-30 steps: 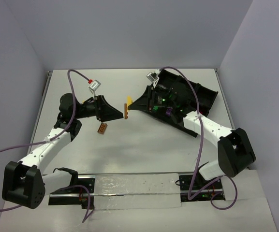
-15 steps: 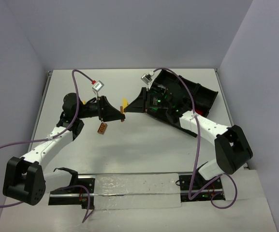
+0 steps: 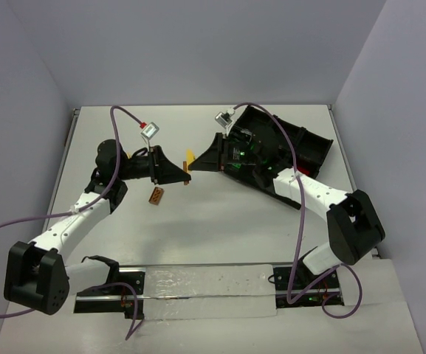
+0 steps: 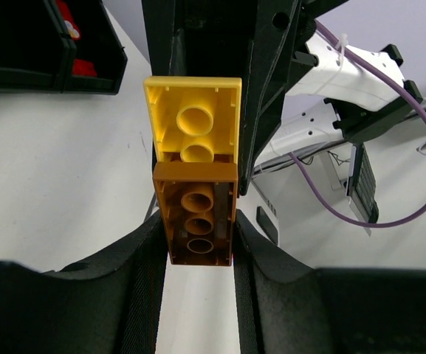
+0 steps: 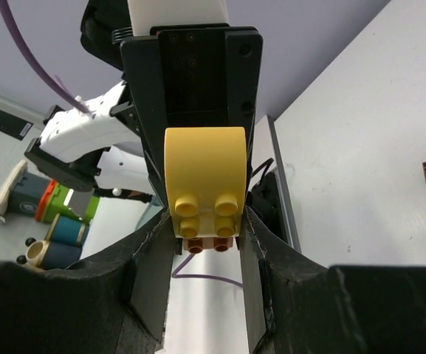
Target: Sort the legos into containers by color
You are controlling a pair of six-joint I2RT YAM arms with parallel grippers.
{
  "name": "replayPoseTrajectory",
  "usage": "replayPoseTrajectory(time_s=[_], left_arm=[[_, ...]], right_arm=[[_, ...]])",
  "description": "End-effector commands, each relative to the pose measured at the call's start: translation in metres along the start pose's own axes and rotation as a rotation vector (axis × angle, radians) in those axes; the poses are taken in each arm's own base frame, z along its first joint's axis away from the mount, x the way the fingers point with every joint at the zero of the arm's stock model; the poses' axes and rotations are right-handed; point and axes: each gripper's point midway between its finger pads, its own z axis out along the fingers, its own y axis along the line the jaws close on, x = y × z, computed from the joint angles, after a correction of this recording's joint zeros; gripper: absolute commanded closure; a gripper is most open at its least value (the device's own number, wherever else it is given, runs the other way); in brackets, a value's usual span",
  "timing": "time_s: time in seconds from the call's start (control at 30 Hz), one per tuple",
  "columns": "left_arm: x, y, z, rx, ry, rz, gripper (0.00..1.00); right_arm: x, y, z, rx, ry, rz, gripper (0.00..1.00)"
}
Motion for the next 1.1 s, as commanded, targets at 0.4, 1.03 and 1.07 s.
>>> replayPoseTrajectory(time_s=[0.4,1.03,1.07], left_arm=[[-0.049,0.034,-0.038,-0.205,-0.204,0.001,1.0],[-0.058,0.091,-0.06,-0.568,-0.258,-0.087,1.0],[-0.057,0.092,-0.06,-0.574,-0.252,-0.085,1.0]], right_arm=[[-0.05,-0.07,-0.076,0.592,-0.149,-0.077,1.0],[-0.121,-0.193,-0.316,1.483,-0.553,0.091,1.0],[-0.129,-0.194,-0.318,1.489,-0.566,0.088,1.0]])
